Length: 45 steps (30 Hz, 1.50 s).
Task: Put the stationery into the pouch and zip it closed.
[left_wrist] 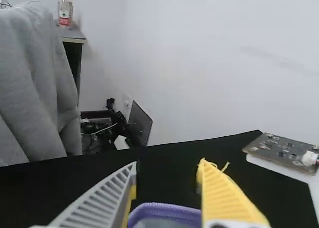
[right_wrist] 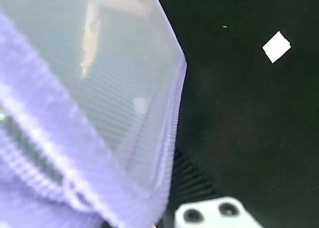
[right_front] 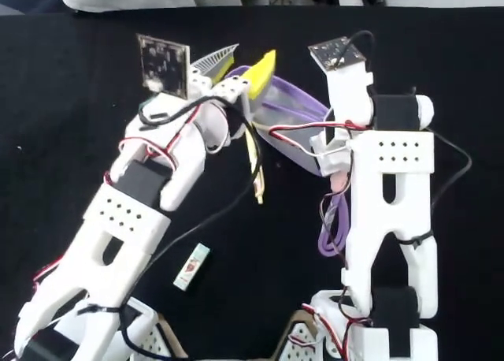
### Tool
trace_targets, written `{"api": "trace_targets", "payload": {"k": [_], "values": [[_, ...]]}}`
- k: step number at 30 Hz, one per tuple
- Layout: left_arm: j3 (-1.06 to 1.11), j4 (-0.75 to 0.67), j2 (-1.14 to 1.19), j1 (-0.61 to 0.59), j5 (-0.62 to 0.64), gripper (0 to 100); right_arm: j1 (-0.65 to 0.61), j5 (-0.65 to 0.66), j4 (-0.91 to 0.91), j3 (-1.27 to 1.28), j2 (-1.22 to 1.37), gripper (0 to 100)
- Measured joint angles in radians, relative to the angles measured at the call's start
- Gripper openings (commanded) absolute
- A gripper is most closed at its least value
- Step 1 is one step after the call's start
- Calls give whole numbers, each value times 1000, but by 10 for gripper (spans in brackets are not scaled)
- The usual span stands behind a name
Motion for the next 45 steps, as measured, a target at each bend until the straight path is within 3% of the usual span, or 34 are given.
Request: {"api": "trace_targets", "payload": {"k": [8, 12, 15, 25, 30, 39, 45], "values": [[-241, 384, 8, -233, 89, 202, 0, 0, 0, 0, 0, 11], [-255, 483, 15, -368, 167, 202, 0, 0, 0, 0, 0, 11], [-256, 531, 51, -405, 184, 202, 0, 0, 0, 0, 0, 11], [-256, 657, 307, -400, 193, 202, 0, 0, 0, 0, 0, 11], [-256, 658, 511, -308, 196, 202, 0, 0, 0, 0, 0, 11], [-287, 612, 813, -163, 482, 202, 0, 0, 0, 0, 0, 11], [-387, 605, 957, -97, 539, 202, 0, 0, 0, 0, 0, 11]]}}
